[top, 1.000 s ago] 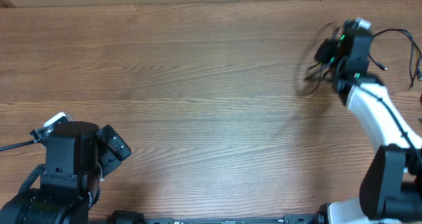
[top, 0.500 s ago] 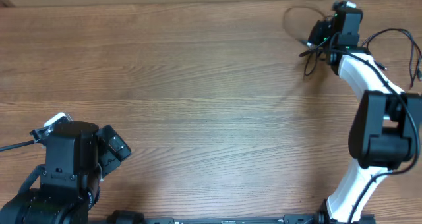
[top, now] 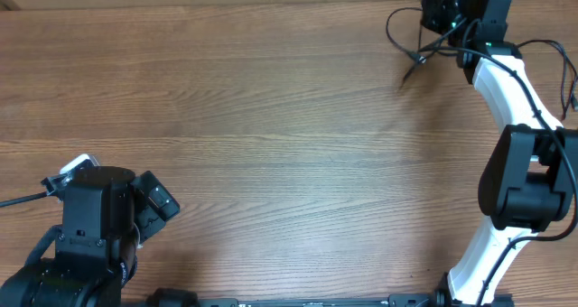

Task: Untangle cables
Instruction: 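Carry the grasped cable up to the upper right with the right gripper, then open the right gripper to release the cable near the other leads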

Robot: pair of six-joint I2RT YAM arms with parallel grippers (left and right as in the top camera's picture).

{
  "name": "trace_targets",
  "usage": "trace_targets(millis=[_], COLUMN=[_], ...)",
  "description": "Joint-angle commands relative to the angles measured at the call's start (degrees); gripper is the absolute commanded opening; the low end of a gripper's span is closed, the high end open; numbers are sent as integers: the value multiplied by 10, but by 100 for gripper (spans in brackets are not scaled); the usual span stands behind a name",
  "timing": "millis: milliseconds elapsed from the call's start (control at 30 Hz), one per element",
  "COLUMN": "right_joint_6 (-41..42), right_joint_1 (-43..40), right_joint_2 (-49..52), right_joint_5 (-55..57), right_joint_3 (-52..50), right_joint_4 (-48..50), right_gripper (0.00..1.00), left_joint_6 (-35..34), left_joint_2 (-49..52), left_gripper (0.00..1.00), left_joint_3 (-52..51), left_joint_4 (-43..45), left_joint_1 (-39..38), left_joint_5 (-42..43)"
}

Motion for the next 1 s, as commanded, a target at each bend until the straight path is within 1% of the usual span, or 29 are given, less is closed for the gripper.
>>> trace_targets(millis=[0, 33, 67, 100, 133, 267, 367, 433, 600, 667, 700, 833, 967], right_joint_6=[5, 4, 4, 2, 2, 2, 2, 2, 3, 5, 7, 7, 7], right_joint_1=[-9, -9, -9, -9, -9, -8, 1, 10, 36, 53, 58, 66, 66], right_joint_2=[4, 4, 4, 0, -3, -43, -105, -160, -292, -369, -390, -445, -463], right_joint_5=[152, 175, 184, 188, 188, 186, 183, 160, 111, 108, 108, 106, 106], right_joint_3=[2, 2, 2, 2, 3, 3, 3, 3, 3, 3, 3, 3, 3], right_joint_4=[-60, -84, -101, -120, -131, -169, -200, -239, -386, -493, -526, -640, -737], right_gripper=[29, 36, 47, 67, 100, 100, 100, 100, 100, 100, 100, 100, 100], left_joint_6=[-7, -7, -7, -7, -7, -7, -7, -7, -7, -7, -7, -7, -7], left_joint_2=[0, 0, 0, 0, 0, 0, 0, 0, 0, 0, 0, 0, 0], left_gripper=[100, 100, 100, 100, 99, 100, 99, 99, 100, 100, 100, 100, 100], left_joint_3=[7, 7, 7, 7, 7, 7, 7, 7, 7, 7, 7, 7, 7], left_joint_4=[1, 1, 1, 1, 1, 1, 1, 1, 1, 1, 1, 1, 1], left_joint_1=[2, 2, 2, 2, 2, 2, 2, 2, 2, 2, 2, 2, 2], left_joint_5=[0, 0, 0, 0, 0, 0, 0, 0, 0, 0, 0, 0, 0])
